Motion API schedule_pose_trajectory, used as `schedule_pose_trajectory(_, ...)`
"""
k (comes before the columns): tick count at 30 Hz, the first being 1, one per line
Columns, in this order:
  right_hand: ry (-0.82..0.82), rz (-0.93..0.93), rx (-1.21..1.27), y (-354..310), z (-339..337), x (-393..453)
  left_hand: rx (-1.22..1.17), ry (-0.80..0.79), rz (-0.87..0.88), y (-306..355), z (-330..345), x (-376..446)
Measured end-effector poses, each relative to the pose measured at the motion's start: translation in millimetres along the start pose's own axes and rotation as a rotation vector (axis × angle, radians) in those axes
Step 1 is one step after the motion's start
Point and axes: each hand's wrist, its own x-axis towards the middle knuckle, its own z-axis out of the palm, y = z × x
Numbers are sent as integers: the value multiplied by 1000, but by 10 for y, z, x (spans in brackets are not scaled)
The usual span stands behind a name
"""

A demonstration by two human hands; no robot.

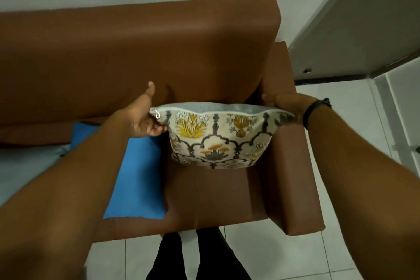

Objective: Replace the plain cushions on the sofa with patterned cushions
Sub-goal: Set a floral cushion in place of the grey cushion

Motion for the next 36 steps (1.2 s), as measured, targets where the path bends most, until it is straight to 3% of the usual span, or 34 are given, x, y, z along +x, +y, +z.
schedule_pose_trajectory(4,110,81,193,-112,143,339,-61,24,110,154,167,214)
schedule_pose_trajectory(10,205,-190,262,-221,312,545,-64,158,292,154,436,333)
schedule_pose_trajectory(17,304,-338,332,16,390,452,-91,220,433,-102,435,507)
schedule_pose_trajectory(23,335,-403,397,155,458,389,-42,557,469,-88,496,678)
schedule_pose_trajectory(28,388,-432,387,91,353,369,-39,624,593,-38,520,567)
schedule_pose_trajectory(32,456,-380,185,14,372,420,141,716,618,-77,623,523)
schedule_pose_trajectory(34,635,-503,40,72,484,376,433,922,881,-238,728,511)
schedule_pose_trajectory(36,790,-739,-284,269,732,299,837,958,1154,-460,907,488)
